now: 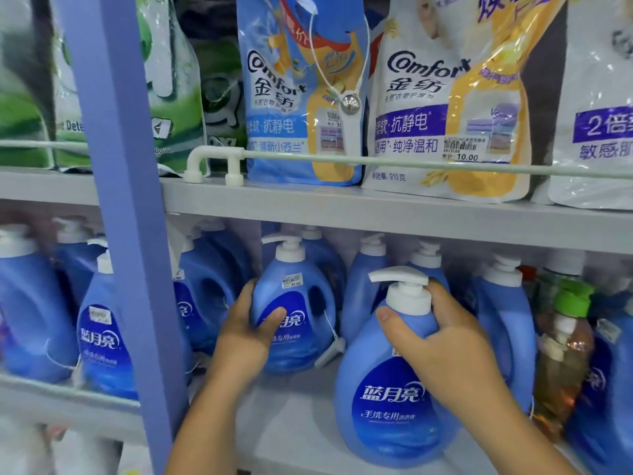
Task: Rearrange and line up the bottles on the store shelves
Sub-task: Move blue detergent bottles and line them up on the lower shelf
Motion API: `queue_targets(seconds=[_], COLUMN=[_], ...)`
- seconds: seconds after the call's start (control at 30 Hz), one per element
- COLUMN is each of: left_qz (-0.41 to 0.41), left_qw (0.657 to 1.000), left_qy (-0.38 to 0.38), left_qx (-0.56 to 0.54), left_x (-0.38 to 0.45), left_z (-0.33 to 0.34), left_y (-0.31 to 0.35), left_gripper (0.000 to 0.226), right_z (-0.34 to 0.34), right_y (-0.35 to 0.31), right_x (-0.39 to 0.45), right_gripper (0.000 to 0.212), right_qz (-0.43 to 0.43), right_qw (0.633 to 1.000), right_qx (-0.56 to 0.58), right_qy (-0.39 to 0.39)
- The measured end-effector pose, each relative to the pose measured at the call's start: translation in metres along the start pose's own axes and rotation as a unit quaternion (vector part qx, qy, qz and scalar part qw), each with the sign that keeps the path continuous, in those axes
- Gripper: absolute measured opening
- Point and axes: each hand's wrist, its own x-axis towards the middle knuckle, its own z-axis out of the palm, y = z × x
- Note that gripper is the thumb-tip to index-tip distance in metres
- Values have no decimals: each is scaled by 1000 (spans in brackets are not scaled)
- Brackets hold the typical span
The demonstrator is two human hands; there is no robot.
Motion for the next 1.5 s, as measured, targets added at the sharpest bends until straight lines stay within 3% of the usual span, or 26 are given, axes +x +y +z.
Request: queue_targets(seconds=[0.23, 0.47, 0.6, 0.8, 0.87, 0.97, 1.03, 1.07, 1.13, 1.2, 1.23, 1.3, 1.37, 1.43, 1.5], left_qz=[10, 31, 60, 41, 28, 31, 52, 55, 78, 98, 99, 94, 90, 91, 98], left_qw=[995, 992, 988, 998, 999, 994, 987, 988, 994, 994, 992, 992, 993, 993, 992], left_qy=[-84, 31, 78, 24, 13, 98, 101, 63, -17, -29, -16, 9, 23, 32, 45], left_qx=[50, 116, 119, 48, -16, -44, -111, -133, -69, 38, 75, 84, 76, 70, 63], left_x=[49, 47, 65, 67, 56, 34, 15, 5, -6, -9, -9, -8, -9, -7, -7], left_z=[27, 65, 69, 61, 55, 37, 30, 29, 29, 34, 36, 39, 40, 38, 32], left_y=[-25, -15, -22, -32, -22, 3, 15, 19, 19, 17, 18, 20, 19, 14, 8], left_gripper=[69, 133, 121, 110, 91, 51, 33, 35, 70, 102, 108, 105, 98, 94, 90], right_z=[9, 30, 41, 60, 64, 74, 79, 79, 70, 54, 47, 45, 53, 60, 64], right_y=[1, 4, 3, 4, 9, 18, 21, 21, 19, 16, 14, 11, 6, 1, 7], right_x=[6, 18, 26, 37, 38, 39, 43, 47, 60, 78, 87, 102, 115, 128, 141], right_gripper=[24, 34, 40, 47, 51, 47, 38, 30, 17, 14, 13, 17, 37, 62, 64], right_qz=[9, 13, 19, 2, 10, 15, 2, -12, -46, -47, -33, 25, 80, 113, 132], right_qw=[1000, 1000, 999, 997, 997, 1000, 998, 997, 998, 997, 996, 994, 985, 980, 979], right_qx=[22, 0, -33, -73, -74, -15, 9, 1, -10, -4, -24, -107, -150, -145, -125], right_qy=[-2, 15, 19, 21, 6, -19, -61, -80, -34, 68, 79, 27, -31, -70, -90])
